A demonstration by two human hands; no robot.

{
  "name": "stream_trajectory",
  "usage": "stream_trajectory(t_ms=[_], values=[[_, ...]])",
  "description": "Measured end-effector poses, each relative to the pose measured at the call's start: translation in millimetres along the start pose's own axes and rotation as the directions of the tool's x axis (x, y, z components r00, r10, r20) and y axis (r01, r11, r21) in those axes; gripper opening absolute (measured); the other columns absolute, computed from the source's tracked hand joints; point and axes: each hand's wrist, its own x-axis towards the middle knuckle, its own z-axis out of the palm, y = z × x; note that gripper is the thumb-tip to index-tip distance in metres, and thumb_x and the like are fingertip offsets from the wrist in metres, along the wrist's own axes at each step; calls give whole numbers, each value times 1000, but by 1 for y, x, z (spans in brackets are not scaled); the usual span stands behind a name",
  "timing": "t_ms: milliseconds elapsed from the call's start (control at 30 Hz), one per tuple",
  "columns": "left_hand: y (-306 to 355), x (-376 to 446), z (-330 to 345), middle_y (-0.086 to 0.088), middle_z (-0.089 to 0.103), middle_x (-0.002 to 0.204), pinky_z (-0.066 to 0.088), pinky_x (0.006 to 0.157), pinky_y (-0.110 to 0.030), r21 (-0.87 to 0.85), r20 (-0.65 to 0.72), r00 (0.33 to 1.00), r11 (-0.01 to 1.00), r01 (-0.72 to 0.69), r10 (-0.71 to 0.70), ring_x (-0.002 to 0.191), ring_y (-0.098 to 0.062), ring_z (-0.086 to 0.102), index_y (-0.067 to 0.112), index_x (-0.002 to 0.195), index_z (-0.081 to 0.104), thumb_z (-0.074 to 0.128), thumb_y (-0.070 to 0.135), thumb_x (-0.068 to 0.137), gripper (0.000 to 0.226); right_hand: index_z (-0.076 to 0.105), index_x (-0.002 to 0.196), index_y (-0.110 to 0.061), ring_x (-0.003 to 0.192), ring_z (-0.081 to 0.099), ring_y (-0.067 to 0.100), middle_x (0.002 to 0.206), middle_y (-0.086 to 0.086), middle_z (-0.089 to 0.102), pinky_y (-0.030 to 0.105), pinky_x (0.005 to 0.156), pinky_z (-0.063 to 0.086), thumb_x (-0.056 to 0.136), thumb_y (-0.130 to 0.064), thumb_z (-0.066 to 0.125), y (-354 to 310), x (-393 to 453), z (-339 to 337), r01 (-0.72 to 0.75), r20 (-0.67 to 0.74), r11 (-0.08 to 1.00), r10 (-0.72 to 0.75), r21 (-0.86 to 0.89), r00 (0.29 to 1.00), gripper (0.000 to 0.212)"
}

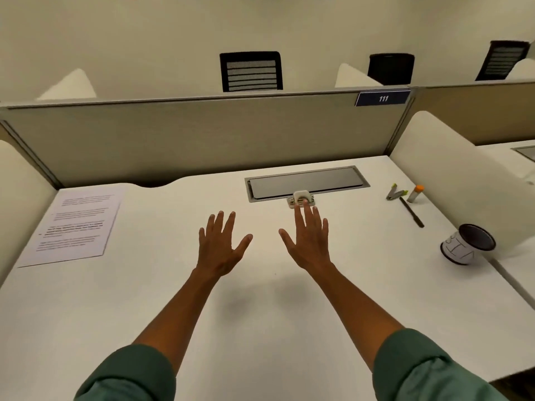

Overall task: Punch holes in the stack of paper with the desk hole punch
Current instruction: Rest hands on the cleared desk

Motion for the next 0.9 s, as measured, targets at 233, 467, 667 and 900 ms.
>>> stream_trajectory(t_ms=[233, 467, 667, 900], values=[[43, -25, 44, -8, 21, 161, 13, 120, -49, -38, 36, 989, 989, 146, -144, 150, -27, 10, 22, 151, 28, 38, 63, 93, 72, 13, 154, -19, 149, 12, 27, 163, 6, 9, 47, 119, 16, 96, -55, 36, 67, 3, 6, 88, 137, 994, -96, 59, 986, 72], [41, -56, 59, -13, 37, 153, 25, 117, -42, -6, 30, 973, 974, 228, -228, 145, -27, 27, 16, 144, 44, 49, 50, 95, 60, 49, 137, -19, 127, 42, 23, 140, 1, 45, 36, 103, 35, 95, -46, 50, 73, -11, 29, 202, 258, 970, -231, 136, 938, 50], [23, -78, 67, -12, 39, 152, 28, 116, -38, -2, 57, 953, 955, 297, -297, 143, -26, 30, 15, 141, 49, 53, 42, 96, 53, 58, 128, -20, 119, 47, 23, 127, 2, 54, 33, 98, 37, 93, -41, 56, 53, -29, 57, 177, 403, 953, -266, 245, 876, 41], [7, -88, 88, -12, 30, 158, 18, 121, -36, -18, 124, 961, 968, 250, -246, 149, -26, 20, 15, 141, 49, 54, 32, 97, 48, 66, 113, -18, 109, 51, 23, 115, 2, 57, 34, 91, 42, 92, -35, 58, 33, -40, 79, 93, 402, 954, -207, 285, 892, 28]])
